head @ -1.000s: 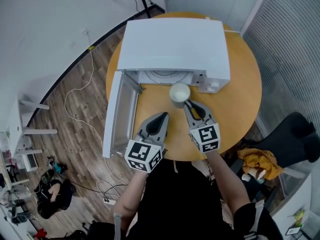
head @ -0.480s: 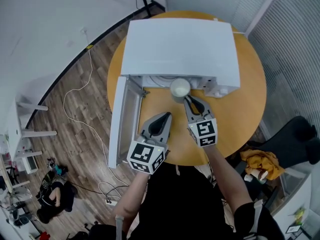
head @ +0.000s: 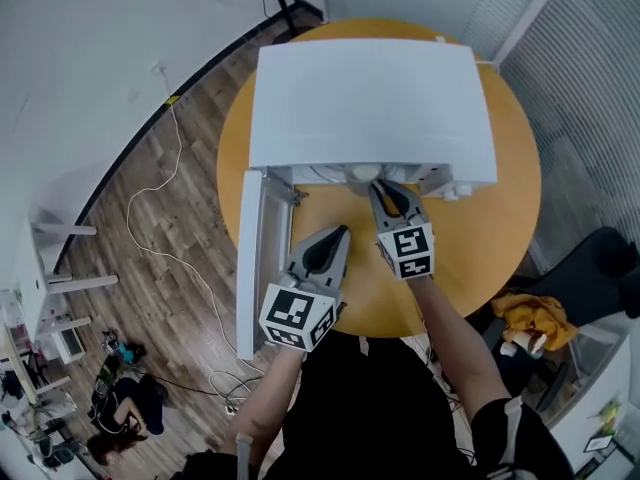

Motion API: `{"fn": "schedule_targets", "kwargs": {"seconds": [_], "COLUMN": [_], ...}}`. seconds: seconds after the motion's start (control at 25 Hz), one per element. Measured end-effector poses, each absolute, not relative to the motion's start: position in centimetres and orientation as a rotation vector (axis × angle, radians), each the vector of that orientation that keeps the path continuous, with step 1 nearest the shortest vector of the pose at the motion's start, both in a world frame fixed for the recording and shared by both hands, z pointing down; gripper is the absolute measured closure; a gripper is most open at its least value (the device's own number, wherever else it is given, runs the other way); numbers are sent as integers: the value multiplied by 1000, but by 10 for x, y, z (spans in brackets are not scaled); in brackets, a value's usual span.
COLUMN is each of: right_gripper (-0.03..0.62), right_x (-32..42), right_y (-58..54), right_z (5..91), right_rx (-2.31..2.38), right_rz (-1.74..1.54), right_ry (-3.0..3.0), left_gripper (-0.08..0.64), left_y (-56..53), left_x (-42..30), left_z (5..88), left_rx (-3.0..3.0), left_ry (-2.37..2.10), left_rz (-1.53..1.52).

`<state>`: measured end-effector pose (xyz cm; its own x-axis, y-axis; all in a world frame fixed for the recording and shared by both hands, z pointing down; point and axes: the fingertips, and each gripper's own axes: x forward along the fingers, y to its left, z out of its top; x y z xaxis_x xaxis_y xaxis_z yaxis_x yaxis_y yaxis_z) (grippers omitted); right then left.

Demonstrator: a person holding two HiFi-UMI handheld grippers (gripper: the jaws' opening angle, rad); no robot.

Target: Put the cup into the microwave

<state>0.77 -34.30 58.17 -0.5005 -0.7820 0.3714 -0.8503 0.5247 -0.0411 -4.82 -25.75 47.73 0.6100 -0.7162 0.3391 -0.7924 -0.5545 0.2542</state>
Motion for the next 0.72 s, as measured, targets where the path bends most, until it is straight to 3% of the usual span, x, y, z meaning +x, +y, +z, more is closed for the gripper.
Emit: {"fn": "schedule_targets", "kwargs": {"seconds": [0.72], "right_gripper": [535], "right_x": [-8], "right_y": [-389], "right_z": [595], "right_rx": [1447], "right_rz": [263], "right_ry": [-2434], "left_gripper": [569], "left_y": [-270], "left_x": [-54], "left_z": [478], "left_rx": [2473], "left_ry": [-1139], "left_rz": [272]}}
